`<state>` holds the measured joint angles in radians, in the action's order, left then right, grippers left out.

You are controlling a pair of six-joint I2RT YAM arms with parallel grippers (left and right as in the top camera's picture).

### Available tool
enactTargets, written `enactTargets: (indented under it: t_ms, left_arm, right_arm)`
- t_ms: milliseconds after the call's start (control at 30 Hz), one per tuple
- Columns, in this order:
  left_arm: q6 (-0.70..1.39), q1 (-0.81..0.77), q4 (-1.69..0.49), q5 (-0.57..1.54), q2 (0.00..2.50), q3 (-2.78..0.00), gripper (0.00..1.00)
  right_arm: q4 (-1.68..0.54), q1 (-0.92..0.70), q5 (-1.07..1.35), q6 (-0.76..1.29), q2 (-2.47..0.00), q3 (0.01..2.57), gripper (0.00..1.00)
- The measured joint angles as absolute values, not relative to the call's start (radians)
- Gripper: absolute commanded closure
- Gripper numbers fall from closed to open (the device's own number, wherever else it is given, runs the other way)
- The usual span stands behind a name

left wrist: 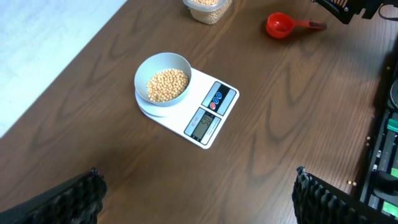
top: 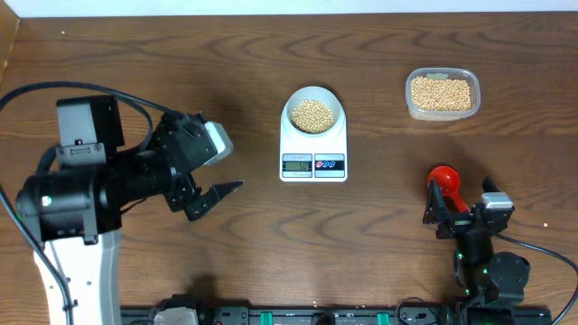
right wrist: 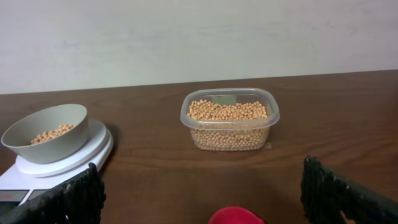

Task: Scoop item into bowl and weigh 50g on scale

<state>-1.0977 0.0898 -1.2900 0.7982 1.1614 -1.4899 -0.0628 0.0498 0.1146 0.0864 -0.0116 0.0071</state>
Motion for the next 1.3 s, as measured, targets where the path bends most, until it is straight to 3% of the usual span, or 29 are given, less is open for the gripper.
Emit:
enactTargets:
  t_ms: [900, 1300]
  left_arm:
    - [-1.098, 0.090, -1.291, 0.799, 0.900, -1.490, 0.02]
    - [-1.100, 0.090, -1.290, 0.798, 0.897, -1.490, 0.02]
  right_arm:
    - [-0.063, 0.050, 0.115, 0.086, -0.012, 0.007, 0.01]
    - [-0.063, 0.050, 0.115, 0.086, -0.012, 0.007, 0.01]
